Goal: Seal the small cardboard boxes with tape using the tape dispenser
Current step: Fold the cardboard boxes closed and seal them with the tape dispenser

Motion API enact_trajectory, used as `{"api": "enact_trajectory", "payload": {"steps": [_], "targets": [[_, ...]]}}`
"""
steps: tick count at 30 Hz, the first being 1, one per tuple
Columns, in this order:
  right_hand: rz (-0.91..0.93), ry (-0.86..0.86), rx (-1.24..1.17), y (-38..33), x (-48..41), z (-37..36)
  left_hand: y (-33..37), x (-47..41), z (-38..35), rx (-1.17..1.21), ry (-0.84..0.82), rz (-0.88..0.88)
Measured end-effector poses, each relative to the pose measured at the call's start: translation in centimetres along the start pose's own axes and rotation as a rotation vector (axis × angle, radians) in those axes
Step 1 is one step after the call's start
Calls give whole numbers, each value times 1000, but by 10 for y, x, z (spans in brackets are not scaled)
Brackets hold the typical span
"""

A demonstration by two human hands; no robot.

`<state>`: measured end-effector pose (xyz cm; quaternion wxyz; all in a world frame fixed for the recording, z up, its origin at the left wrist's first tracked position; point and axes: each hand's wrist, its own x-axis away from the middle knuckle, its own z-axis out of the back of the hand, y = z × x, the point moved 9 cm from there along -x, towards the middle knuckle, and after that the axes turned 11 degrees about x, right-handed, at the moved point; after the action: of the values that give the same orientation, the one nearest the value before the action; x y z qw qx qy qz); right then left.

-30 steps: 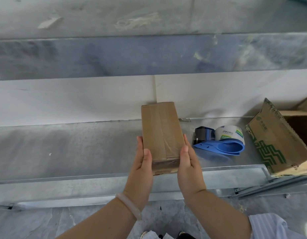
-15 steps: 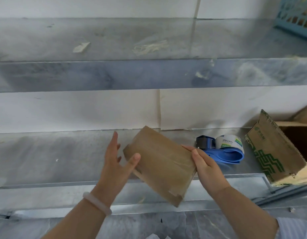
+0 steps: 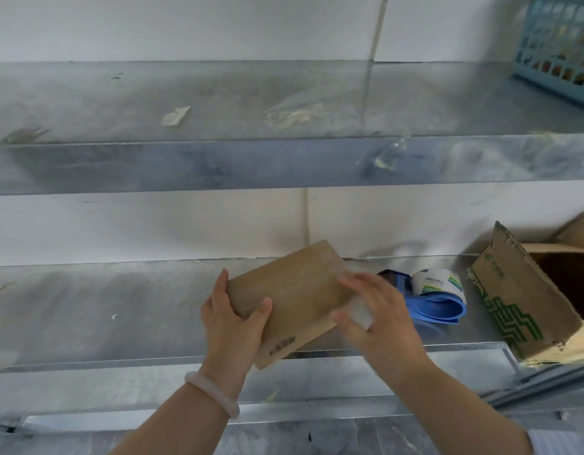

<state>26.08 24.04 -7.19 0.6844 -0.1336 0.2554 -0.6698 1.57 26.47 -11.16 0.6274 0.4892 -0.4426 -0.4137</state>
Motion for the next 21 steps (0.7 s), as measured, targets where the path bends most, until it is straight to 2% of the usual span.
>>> {"api": "enact_trajectory", "payload": {"steps": [3, 6, 11, 14, 17, 21], "targets": [[95, -179, 230, -1, 3, -27, 1, 1, 0, -163, -29, -23], [84, -207, 343, 13, -5, -26, 0, 7, 1, -226, -148, -94], [37, -347, 324, 43, -10, -8, 2, 33, -20, -344, -399, -284], [-152, -234, 384, 91, -16, 34, 5, 42, -37, -308, -395, -251], [-413, -238, 399, 160, -19, 60, 3, 49, -52, -238, -332, -177], [-485, -332, 313, 200, -15, 49, -2, 53, -68, -240, -268, -137]]}}
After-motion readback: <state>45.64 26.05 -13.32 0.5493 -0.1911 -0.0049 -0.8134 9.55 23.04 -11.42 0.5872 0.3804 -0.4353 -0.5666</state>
